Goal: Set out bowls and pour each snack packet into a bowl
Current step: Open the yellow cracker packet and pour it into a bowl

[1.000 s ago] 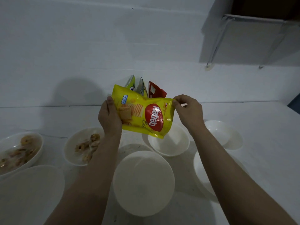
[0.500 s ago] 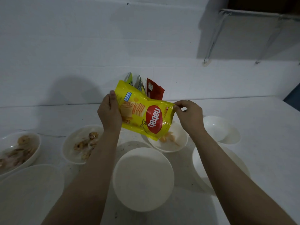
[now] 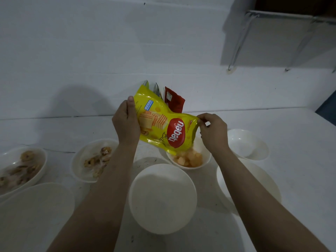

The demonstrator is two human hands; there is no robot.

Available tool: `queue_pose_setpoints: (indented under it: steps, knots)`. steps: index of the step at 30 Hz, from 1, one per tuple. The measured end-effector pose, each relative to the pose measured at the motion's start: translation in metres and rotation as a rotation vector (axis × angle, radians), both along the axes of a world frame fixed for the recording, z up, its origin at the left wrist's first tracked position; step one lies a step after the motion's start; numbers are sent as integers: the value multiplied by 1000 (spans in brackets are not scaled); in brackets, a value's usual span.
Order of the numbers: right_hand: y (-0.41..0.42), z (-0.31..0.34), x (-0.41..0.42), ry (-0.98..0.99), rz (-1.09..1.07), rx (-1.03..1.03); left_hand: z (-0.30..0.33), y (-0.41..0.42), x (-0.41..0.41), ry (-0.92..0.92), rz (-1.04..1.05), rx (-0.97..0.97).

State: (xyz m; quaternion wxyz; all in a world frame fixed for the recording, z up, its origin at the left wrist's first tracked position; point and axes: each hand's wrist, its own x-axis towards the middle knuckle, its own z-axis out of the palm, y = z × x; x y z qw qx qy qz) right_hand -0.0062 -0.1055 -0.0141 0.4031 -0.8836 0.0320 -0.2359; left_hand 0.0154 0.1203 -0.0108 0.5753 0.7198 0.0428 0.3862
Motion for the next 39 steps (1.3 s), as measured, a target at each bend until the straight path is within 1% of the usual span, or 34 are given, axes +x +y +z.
queue_pose_setpoints:
  steps: [8, 11, 15, 22, 39]
  knots:
    - [6, 7, 4, -56, 15, 17, 4, 2, -4, 28, 8, -24]
    - [11, 9, 7, -69, 24, 23, 2, 5, -3, 28, 9, -63]
    - [14, 16, 13, -33, 82, 35, 0, 12, -2, 42, 26, -100]
    - [18, 24, 21, -41, 111, -4, -2, 18, 0, 71, 23, -174]
    - [15, 27, 23, -111, 102, 6, -1, 14, 0, 88, 15, -201]
